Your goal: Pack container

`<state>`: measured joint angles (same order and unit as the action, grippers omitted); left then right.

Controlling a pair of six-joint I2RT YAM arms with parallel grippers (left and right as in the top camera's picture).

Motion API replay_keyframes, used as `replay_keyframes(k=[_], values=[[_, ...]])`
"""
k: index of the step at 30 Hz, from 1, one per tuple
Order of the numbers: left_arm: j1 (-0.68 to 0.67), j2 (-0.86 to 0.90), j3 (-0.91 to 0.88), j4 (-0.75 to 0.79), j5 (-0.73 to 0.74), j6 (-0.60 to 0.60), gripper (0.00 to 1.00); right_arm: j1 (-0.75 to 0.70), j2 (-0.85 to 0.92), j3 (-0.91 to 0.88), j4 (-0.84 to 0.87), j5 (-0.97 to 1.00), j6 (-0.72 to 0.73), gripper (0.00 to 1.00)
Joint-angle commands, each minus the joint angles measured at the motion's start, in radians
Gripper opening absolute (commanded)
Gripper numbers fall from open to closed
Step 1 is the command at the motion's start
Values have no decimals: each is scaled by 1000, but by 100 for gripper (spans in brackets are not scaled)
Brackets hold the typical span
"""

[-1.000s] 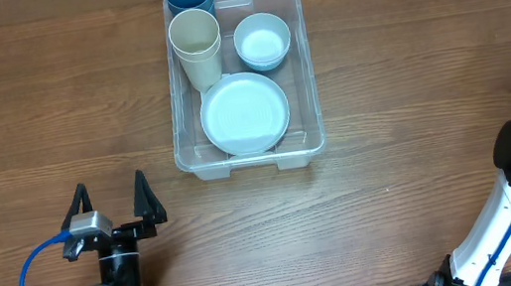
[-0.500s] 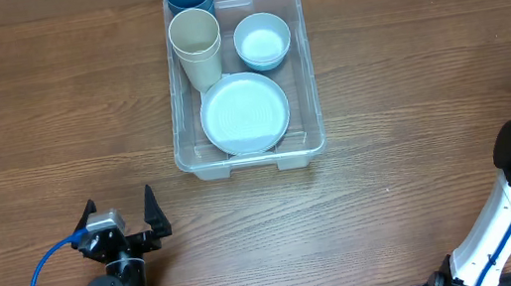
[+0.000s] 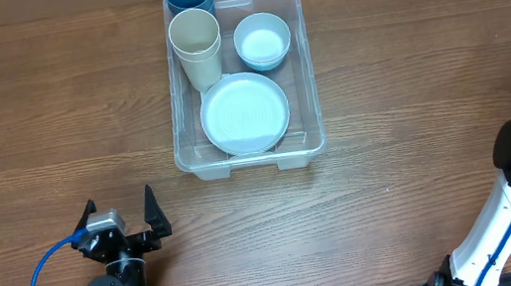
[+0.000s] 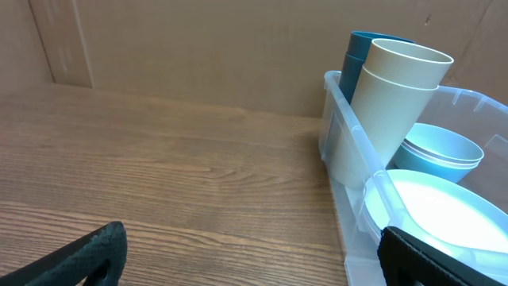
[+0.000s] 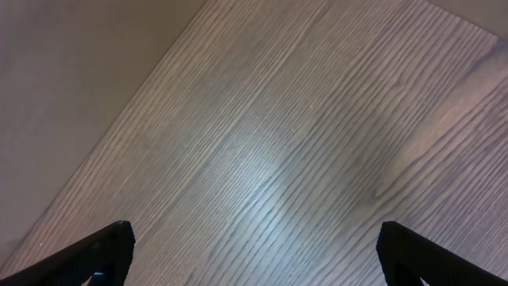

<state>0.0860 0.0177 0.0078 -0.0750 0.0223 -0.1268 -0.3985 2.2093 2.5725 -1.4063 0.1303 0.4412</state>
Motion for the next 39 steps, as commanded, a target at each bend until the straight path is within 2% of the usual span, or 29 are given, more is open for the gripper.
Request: replay_keyframes(k=[1,9,12,14,19,21,25,32,39], values=[[5,-13,-3,-2,-3,19,100,53,-69,19,5,4,4,100],[5,-13,-3,-2,-3,19,100,310,-341,8,5,30,-3,100],[5,-13,-3,-2,-3,19,100,447,-482,-98,8,74,-6,100],[5,-13,-3,-2,-3,19,100,512,-604,-268,113,98,-6,100],[5,-13,-3,-2,-3,19,100,522,-932,-878,719,68,-10,100],[5,-13,-3,-2,-3,19,100,522,-1090,-1170,971,24,-55,100],[5,-13,-3,-2,-3,19,100,522,-1371,-1644,1269,21,-56,100],[5,-13,-3,-2,-3,19,100,521,-1842,-2208,1490,-19,-56,100],[5,-13,-3,-2,-3,19,100,521,-2094,-2471,1518,-54,-56,100]])
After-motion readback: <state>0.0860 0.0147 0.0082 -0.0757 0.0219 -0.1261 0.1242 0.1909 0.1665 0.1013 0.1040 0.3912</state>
